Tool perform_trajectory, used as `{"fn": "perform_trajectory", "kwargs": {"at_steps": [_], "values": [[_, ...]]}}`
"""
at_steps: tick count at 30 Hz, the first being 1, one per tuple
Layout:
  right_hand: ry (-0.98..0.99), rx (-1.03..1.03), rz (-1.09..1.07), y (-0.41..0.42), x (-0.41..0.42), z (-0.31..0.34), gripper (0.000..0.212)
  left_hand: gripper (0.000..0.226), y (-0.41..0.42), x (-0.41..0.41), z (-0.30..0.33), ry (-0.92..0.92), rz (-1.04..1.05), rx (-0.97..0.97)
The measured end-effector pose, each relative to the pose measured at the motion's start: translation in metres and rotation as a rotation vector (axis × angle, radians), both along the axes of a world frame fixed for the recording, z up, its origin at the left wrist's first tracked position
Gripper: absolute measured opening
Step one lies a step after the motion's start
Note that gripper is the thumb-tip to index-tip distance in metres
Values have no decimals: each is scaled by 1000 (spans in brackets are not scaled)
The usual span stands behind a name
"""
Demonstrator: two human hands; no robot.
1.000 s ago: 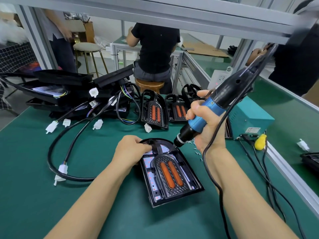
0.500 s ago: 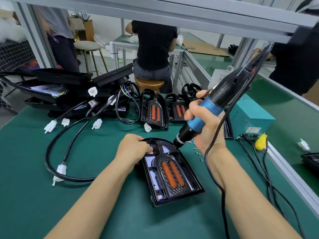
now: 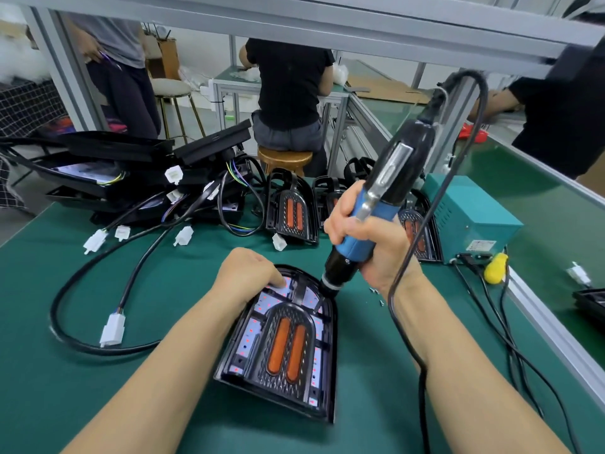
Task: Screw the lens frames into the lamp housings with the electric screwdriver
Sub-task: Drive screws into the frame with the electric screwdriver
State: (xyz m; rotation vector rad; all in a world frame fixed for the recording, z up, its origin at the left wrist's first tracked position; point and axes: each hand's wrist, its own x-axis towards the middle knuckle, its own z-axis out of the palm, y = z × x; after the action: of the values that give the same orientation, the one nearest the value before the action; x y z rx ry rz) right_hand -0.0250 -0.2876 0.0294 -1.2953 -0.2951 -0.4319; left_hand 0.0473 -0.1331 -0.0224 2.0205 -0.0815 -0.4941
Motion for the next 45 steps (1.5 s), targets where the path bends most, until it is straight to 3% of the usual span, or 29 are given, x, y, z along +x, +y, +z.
{"fn": "perform_trajectory", "kwargs": {"at_steps": [9, 16, 23, 27, 30, 34, 37, 39, 42, 45], "values": [[38, 113, -8, -6, -3, 2, 24, 14, 3, 3, -2, 44, -65, -37], [-23, 581, -87, -38, -26, 37, 18, 21, 20, 4, -9, 137, -43, -185], [267, 137, -267, -77, -47, 51, 17, 1, 24, 0, -10, 268, 137, -372], [417, -115, -281, -87, -51, 39, 18, 8, 31, -5, -10, 262, 195, -482], [446, -53, -330, -86, -57, 28, 20, 9, 35, -10, -8, 243, 241, -515], [286, 203, -394, -82, -72, 15, 19, 20, 31, -18, -6, 255, 342, -503], [202, 377, -391, -83, -91, 12, 34, 21, 30, -24, -9, 222, 331, -439], [153, 429, -415, -85, -103, 13, 35, 47, 28, -29, -11, 156, 296, -327], [96, 430, -488, -89, -117, 16, 24, 80, 28, -42, -7, -112, 276, -7], [-3, 462, -531, -94, -129, 21, 18, 81, 26, -55, -3, -282, 231, 217]]}}
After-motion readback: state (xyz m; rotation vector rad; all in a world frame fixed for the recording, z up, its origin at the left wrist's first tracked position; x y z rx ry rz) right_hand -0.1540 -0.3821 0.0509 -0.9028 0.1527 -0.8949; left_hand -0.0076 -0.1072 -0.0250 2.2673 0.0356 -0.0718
